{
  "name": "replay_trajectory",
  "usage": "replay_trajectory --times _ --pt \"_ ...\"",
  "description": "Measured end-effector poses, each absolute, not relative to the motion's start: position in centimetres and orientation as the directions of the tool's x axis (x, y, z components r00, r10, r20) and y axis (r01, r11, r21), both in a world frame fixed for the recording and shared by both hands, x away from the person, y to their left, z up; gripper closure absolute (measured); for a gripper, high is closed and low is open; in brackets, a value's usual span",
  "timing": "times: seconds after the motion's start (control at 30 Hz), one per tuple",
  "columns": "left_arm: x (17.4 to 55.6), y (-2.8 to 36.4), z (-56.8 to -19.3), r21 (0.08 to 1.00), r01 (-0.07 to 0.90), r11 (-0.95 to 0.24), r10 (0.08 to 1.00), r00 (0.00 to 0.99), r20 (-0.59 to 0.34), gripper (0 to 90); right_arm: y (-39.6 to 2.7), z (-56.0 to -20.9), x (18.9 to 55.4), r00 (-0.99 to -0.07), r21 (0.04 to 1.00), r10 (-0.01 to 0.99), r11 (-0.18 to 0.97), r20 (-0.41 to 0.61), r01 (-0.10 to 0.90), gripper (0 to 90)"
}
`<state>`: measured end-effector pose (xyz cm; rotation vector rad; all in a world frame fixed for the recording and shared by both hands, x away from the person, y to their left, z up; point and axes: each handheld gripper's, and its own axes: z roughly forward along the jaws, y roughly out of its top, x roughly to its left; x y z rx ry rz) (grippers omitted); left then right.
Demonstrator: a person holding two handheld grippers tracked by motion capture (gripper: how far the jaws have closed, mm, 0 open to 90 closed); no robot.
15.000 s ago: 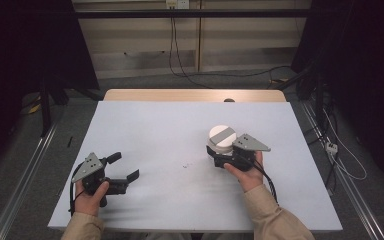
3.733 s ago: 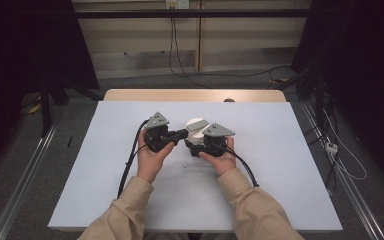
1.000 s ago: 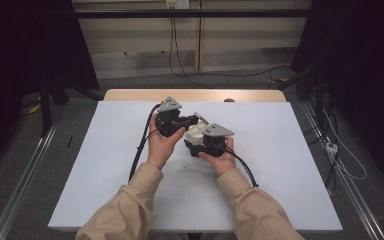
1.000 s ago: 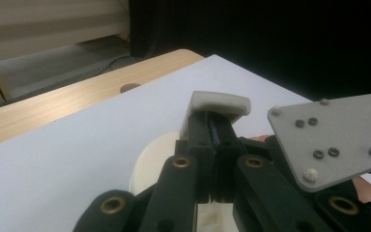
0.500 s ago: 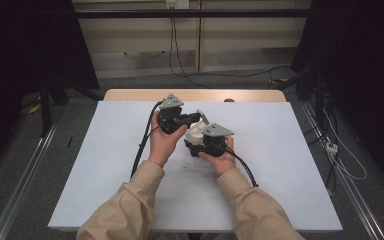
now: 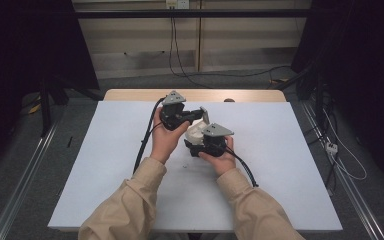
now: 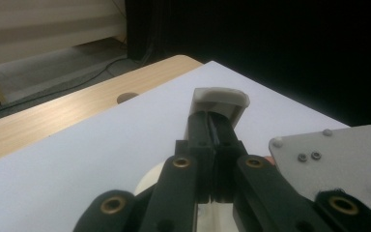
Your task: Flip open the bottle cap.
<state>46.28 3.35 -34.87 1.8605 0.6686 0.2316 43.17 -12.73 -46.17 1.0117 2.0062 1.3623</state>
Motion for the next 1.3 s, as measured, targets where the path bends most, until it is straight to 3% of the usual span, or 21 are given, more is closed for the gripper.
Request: replay_trajectory --times 1.3 --pt "47.5 1.9 -34.5 0.906 0.334 -0.260 0.536 0.831 -0.152 89.2 -12.7 -46.2 43.2 -0.593 0.929 0.805 0.219 0.001 0.299 18.1"
